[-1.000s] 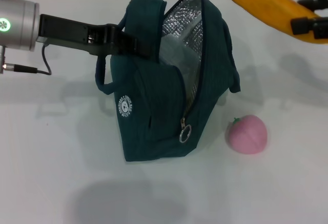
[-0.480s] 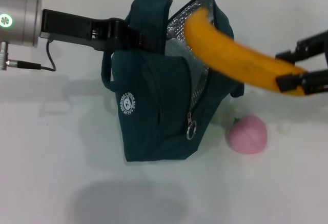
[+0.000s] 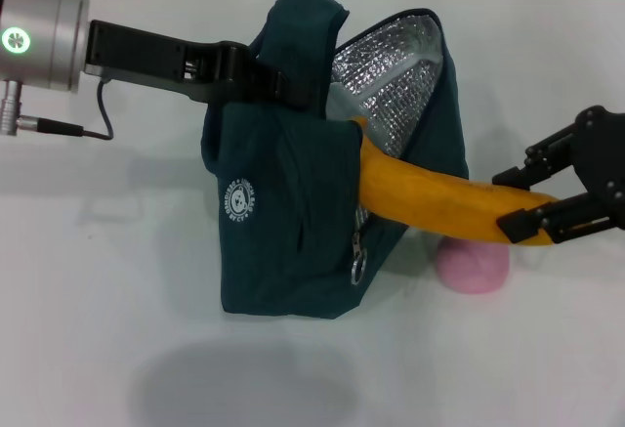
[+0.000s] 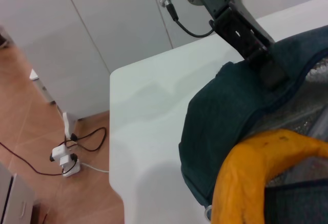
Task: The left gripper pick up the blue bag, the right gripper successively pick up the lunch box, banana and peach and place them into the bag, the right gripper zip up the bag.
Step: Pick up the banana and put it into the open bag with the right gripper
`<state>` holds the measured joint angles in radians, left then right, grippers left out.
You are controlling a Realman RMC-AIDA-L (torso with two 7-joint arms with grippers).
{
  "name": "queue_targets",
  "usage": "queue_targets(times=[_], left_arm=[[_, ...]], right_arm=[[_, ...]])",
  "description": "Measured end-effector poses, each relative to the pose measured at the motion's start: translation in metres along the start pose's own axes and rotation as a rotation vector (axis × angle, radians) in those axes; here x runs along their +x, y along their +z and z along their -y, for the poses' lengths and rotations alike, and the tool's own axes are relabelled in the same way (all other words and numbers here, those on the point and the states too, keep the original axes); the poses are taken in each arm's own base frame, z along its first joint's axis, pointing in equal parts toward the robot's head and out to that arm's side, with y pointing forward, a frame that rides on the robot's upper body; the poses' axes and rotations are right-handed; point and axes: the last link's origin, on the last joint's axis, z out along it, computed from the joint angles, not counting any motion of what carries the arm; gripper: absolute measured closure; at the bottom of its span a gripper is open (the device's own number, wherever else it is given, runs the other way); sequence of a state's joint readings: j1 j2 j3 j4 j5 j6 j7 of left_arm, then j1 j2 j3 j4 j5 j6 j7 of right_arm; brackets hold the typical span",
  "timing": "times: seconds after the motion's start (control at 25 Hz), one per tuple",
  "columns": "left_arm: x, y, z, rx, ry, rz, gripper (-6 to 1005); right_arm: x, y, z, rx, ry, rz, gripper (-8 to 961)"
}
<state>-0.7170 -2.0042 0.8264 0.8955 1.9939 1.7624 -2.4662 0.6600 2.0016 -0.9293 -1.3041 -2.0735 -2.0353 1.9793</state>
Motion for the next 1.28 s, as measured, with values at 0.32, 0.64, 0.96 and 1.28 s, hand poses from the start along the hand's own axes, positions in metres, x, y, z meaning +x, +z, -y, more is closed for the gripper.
queue_targets(times=[0.32, 0.64, 0.96, 1.28], left_arm=[[-0.002, 0.001, -0.002, -0.013, 0.024, 0.015, 963], [-0.002, 0.002, -0.002, -0.014, 0.035, 0.017, 963], [-0.002, 0.002, -0.002, -0.012, 0.032, 0.019, 963], [-0.002, 0.002, -0.001, -0.009, 0.030, 0.015, 963]], right_arm=[[-0.010, -0.003, 0.016, 0.032, 0.000, 0.001, 509], [-0.023, 0.001, 0.018, 0.036, -0.065, -0.009, 509], [-0.023, -0.006, 0.014, 0.072, -0.094, -0.002, 510], [-0.011, -0.012, 0.004, 0.072, -0.089, -0.006, 513]])
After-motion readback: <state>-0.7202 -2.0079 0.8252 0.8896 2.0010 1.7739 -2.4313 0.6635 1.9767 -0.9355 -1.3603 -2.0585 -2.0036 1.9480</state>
